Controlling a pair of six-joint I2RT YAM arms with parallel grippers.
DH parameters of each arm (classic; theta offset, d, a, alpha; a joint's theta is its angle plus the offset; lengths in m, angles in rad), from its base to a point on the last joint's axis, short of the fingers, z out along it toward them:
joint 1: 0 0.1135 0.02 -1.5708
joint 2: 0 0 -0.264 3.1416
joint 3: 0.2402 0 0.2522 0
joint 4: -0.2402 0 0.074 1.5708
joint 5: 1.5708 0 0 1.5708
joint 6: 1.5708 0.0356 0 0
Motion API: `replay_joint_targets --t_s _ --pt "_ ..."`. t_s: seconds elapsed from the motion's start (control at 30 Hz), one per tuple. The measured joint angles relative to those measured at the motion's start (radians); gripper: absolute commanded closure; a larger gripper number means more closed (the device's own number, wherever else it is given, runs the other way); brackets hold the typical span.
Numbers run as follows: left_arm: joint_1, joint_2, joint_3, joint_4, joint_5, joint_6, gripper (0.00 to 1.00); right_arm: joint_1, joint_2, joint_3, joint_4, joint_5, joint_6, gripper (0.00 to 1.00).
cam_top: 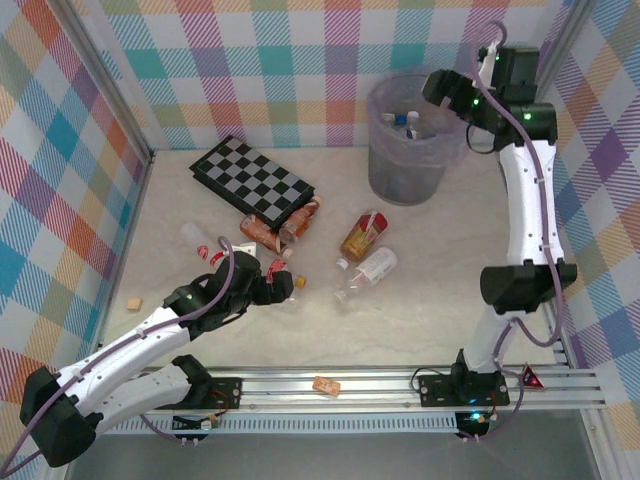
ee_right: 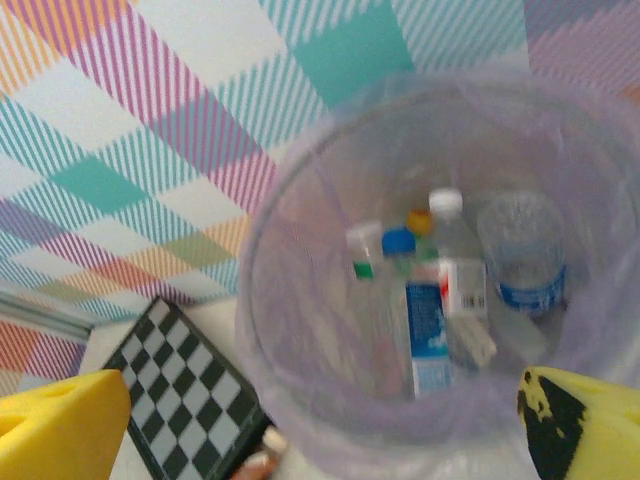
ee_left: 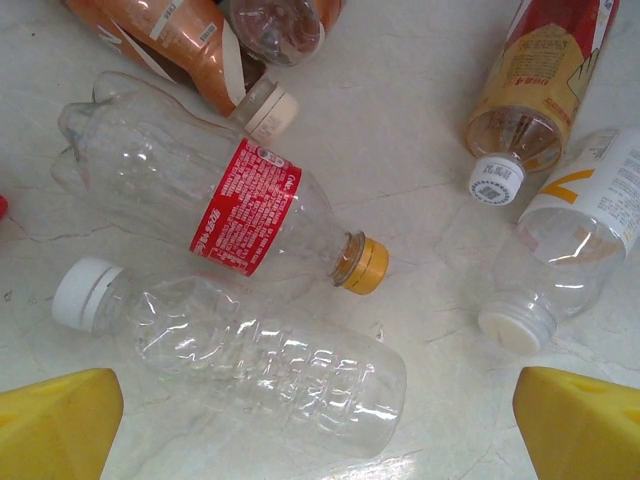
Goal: Put the plastic bottles in the bin
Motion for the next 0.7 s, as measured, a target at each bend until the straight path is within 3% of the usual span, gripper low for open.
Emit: replay_joint_targets --t_s 0.2,0.47,0.7 --pt "0.000 -0.006 0.005 -0.019 -0.007 0.000 0.00 0.074 -0.210 -0.364 0.040 0.030 0.037 0.01" --pt "0.000 0.022 0.005 -0.007 -0.010 0.000 0.00 0.098 -0.448 -0.749 -0.002 0.083 0.205 0.00" --pt "0.000 0.095 0.005 0.044 -0.002 0.011 0.00 0.224 -0.421 -0.904 -0.026 0.111 0.272 0.00"
